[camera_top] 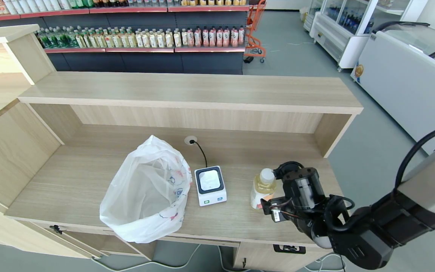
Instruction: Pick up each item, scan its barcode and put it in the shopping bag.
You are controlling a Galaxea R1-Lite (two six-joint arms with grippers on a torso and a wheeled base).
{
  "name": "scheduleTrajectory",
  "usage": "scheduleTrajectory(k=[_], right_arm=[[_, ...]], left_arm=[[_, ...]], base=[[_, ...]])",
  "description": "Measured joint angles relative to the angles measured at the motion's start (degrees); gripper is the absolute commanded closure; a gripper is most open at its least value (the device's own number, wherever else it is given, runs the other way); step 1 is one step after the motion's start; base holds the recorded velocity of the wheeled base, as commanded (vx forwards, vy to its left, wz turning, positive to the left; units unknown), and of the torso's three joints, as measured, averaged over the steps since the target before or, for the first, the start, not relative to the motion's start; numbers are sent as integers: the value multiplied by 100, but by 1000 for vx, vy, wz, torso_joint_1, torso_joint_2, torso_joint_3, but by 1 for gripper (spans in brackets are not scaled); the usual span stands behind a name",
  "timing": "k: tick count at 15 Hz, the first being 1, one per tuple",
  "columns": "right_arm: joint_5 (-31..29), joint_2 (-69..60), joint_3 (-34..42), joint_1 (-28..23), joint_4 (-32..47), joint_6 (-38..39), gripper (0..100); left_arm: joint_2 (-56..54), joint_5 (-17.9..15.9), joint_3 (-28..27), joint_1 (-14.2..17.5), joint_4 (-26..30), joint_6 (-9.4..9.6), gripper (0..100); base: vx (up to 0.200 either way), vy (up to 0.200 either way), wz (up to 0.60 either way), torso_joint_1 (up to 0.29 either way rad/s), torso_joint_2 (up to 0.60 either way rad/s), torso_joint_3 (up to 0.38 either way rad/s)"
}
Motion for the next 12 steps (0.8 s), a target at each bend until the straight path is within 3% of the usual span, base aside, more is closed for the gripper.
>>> scheduleTrajectory(k=[12], right_arm=[[-235, 1329, -973, 333, -703, 274, 0]], left_arm=[[0, 0, 0, 0, 0, 0, 0]], base=[[0, 0, 0, 0, 0, 0]])
